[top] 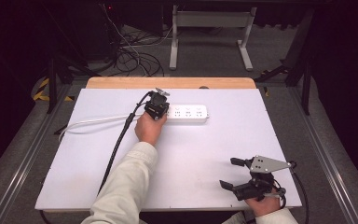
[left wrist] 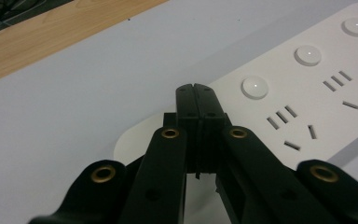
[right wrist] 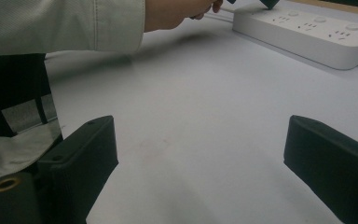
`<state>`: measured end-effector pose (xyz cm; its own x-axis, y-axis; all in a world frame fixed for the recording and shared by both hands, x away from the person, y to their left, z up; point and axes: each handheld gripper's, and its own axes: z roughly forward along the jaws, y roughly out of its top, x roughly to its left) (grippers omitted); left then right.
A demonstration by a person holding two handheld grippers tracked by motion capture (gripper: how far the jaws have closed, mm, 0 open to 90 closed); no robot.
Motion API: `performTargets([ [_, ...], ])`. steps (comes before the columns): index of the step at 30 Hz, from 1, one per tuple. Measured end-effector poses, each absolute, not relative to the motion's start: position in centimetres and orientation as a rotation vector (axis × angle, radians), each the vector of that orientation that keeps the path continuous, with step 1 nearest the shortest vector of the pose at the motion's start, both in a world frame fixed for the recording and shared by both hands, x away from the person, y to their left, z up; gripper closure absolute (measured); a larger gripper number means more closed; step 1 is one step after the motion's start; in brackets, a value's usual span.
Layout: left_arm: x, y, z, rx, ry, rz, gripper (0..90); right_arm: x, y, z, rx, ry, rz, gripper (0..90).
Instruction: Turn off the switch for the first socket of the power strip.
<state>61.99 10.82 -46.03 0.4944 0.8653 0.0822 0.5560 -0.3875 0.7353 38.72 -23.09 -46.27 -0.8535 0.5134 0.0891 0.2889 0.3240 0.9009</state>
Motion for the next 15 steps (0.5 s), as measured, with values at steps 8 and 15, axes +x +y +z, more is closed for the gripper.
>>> performTargets([
  [8,61.9,9.8,-46.0,2.130,1.171,0.666,90.0,38.8,-23.1,-46.3,0.738,2.376,1.550,9.8],
  [15,62.0,9.7,-45.8,2.136,1.186,0.643,90.0,38.7,-23.3,-46.3,0.739,2.369,1.561,9.8],
])
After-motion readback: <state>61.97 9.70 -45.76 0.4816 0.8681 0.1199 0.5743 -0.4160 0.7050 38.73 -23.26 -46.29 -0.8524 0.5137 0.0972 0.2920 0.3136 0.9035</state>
